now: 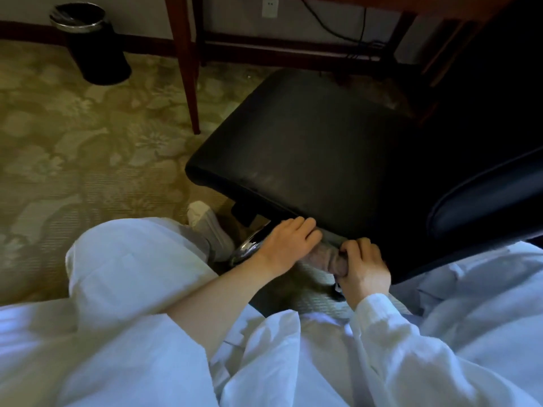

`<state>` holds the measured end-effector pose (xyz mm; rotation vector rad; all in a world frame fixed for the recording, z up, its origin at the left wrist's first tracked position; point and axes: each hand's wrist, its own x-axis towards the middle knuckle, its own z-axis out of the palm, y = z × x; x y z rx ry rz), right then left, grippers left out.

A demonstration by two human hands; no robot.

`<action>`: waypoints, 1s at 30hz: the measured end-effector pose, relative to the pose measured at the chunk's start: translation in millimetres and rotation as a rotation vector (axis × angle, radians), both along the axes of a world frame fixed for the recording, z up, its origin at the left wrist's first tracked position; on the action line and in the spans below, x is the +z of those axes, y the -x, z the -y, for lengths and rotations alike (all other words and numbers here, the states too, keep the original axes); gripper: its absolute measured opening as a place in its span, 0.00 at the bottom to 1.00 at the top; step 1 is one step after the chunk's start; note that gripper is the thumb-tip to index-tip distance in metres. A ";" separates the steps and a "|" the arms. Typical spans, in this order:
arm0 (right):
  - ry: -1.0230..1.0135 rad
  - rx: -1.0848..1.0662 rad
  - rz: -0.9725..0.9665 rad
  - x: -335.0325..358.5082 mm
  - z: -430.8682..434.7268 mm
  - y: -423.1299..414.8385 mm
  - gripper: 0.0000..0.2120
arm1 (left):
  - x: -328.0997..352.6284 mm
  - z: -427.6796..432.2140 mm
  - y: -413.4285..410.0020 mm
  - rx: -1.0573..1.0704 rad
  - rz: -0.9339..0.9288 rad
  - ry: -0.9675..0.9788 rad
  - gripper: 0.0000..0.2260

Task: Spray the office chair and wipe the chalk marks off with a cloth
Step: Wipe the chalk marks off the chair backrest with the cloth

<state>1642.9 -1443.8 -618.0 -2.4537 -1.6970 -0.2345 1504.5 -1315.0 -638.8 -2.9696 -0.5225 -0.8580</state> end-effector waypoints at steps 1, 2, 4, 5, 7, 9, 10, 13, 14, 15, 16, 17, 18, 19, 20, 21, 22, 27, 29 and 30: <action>0.011 0.043 0.029 0.6 -9.4 7.6 0.20 | -0.5 -7.5 10.2 0.012 -0.010 0.022 0.10; 0.023 0.088 0.047 2.0 -20.2 16.4 0.21 | 0.0 -16.4 21.5 0.031 -0.027 0.049 0.11; 0.047 0.165 0.068 5.3 -45.4 36.2 0.22 | 1.7 -37.2 45.2 0.079 -0.060 0.091 0.15; 0.056 0.195 0.074 6.9 -59.2 46.6 0.23 | 3.2 -47.7 57.2 0.106 -0.073 0.109 0.16; 0.062 0.250 0.073 8.5 -88.7 68.5 0.26 | 3.9 -69.6 81.2 0.172 -0.086 0.142 0.16; 0.077 0.305 0.065 8.8 -120.5 93.1 0.27 | 0.5 -93.6 106.4 0.272 -0.099 0.166 0.16; 0.085 0.330 0.064 9.2 -136.7 105.7 0.26 | -2.3 -105.9 118.5 0.333 -0.106 0.182 0.15; 0.104 0.396 0.035 11.9 -178.5 135.6 0.23 | -13.1 -135.9 141.6 0.498 -0.059 0.268 0.12; 0.114 0.412 0.026 12.1 -187.2 142.6 0.23 | -16.9 -142.7 144.3 0.538 -0.025 0.298 0.10; 0.127 0.424 0.018 12.4 -193.1 148.7 0.22 | -20.0 -147.8 146.0 0.571 0.013 0.322 0.08; 0.124 0.428 0.000 11.7 -197.6 153.1 0.21 | -23.2 -151.8 147.0 0.603 0.052 0.340 0.07; 0.105 0.424 -0.020 11.0 -200.8 155.7 0.21 | -25.4 -154.5 147.8 0.630 0.092 0.355 0.06; 0.091 0.420 -0.035 10.4 -203.1 157.1 0.20 | -27.1 -156.3 148.1 0.649 0.126 0.370 0.07; 0.087 0.418 -0.047 10.6 -204.4 156.9 0.20 | -27.4 -156.9 147.9 0.660 0.148 0.380 0.07; 0.084 0.422 -0.062 10.5 -204.7 155.3 0.21 | -27.2 -156.8 146.9 0.667 0.158 0.383 0.07; 0.073 0.424 -0.082 10.1 -203.6 152.1 0.21 | -25.7 -155.2 145.2 0.673 0.158 0.379 0.08; 0.057 0.419 -0.102 9.3 -201.3 147.4 0.21 | -23.4 -152.7 142.7 0.677 0.151 0.371 0.08; 0.082 0.370 -0.134 18.5 -163.8 113.3 0.19 | -2.2 -119.6 117.0 0.594 0.062 0.274 0.11; 0.129 0.325 -0.126 20.9 -139.5 94.2 0.22 | 8.0 -97.0 98.0 0.562 0.027 0.234 0.12; 0.132 0.300 -0.120 22.1 -126.4 83.3 0.23 | 12.9 -85.0 86.8 0.543 0.018 0.226 0.12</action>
